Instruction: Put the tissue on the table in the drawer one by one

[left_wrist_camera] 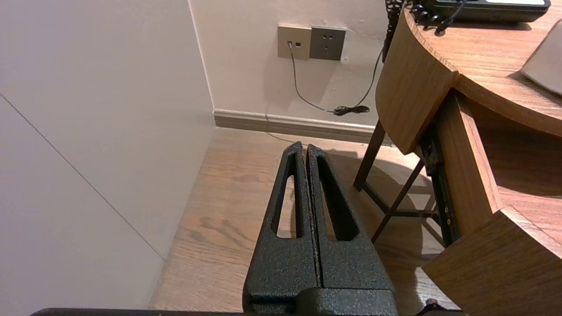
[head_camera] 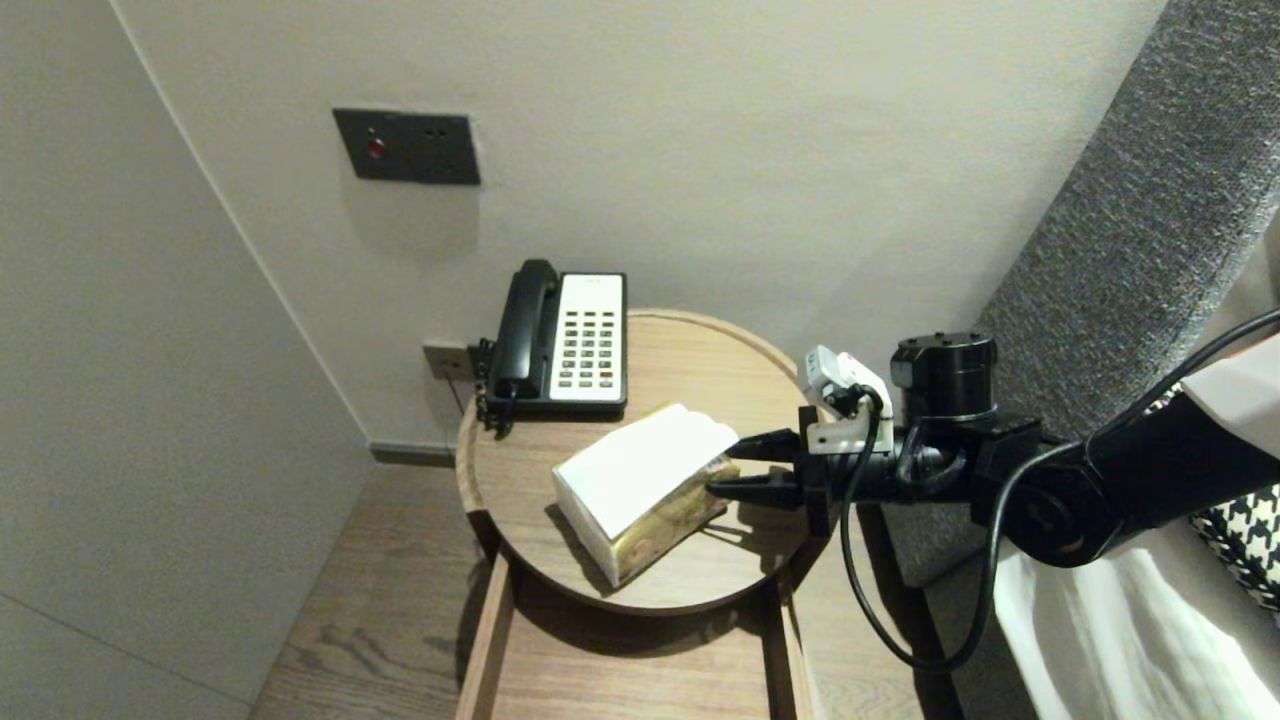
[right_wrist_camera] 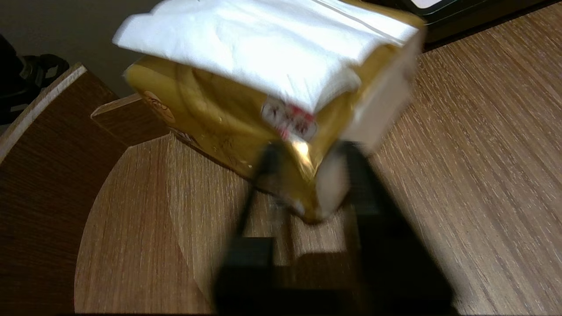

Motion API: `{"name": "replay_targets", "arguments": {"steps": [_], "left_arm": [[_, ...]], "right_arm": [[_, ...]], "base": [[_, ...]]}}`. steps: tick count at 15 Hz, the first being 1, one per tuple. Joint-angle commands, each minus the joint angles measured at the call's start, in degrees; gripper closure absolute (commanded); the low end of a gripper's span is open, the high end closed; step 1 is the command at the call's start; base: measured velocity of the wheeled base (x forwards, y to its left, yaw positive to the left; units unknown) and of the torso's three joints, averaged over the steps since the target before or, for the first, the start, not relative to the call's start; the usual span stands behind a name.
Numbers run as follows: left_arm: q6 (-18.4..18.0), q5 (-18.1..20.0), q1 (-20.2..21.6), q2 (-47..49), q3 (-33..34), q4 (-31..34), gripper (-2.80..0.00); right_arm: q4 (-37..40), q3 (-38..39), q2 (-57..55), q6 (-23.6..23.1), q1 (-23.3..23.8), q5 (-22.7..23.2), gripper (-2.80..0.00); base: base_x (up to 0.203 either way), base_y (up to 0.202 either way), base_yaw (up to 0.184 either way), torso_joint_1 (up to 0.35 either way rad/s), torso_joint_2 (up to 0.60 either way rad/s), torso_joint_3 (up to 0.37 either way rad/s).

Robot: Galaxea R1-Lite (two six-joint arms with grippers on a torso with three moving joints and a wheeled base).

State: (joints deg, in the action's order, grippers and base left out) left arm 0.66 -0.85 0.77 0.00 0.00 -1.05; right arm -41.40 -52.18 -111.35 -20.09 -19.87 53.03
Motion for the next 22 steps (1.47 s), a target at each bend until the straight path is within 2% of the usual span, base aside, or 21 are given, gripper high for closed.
{"name": "replay_targets", "arguments": {"steps": [1,7,9,11,13,17,19,20,22], "left_arm": [[0.0,0.0,0.0,-0.3,0.0,0.0,0.00],[0.0,0.0,0.0,-0.3,0.0,0.0,0.00],[0.0,0.0,0.0,-0.3,0.0,-0.1,0.00],[0.0,0.0,0.0,-0.3,0.0,-0.1,0.00],[0.0,0.0,0.0,-0.3,0.0,-0.1,0.00],[0.0,0.0,0.0,-0.3,0.0,0.0,0.00],[0.0,0.0,0.0,-0.3,0.0,0.0,0.00],[0.0,0.0,0.0,-0.3,0.0,0.0,0.00],[0.0,0.0,0.0,-0.3,0.0,-0.1,0.00]], "right_arm": [[-0.1,0.3,0.8,-0.2,0.0,0.1,0.00],[2.4,1.2,5.0,-0.2,0.0,-3.4,0.00],[6.3,0.9,7.4,-0.2,0.0,-4.4,0.00],[14.0,0.1,13.1,-0.2,0.1,-5.8,0.00],[21.0,-0.2,17.3,-0.2,0.2,-9.1,0.00],[27.4,-1.6,20.5,0.2,0.3,-12.6,0.00],[41.2,-8.6,21.8,2.9,0.1,-19.5,0.00],[46.5,-12.5,22.0,5.6,0.0,-23.0,0.00],[54.8,-20.1,20.8,14.5,-0.6,-28.7,0.00]], "base": [[0.000,0.000,0.000,0.000,0.00,0.000],[0.000,0.000,0.000,0.000,0.00,0.000],[0.000,0.000,0.000,0.000,0.00,0.000],[0.000,0.000,0.000,0.000,0.00,0.000],[0.000,0.000,0.000,0.000,0.00,0.000],[0.000,0.000,0.000,0.000,0.00,0.000],[0.000,0.000,0.000,0.000,0.00,0.000],[0.000,0.000,0.000,0.000,0.00,0.000],[0.000,0.000,0.000,0.000,0.00,0.000]]}}
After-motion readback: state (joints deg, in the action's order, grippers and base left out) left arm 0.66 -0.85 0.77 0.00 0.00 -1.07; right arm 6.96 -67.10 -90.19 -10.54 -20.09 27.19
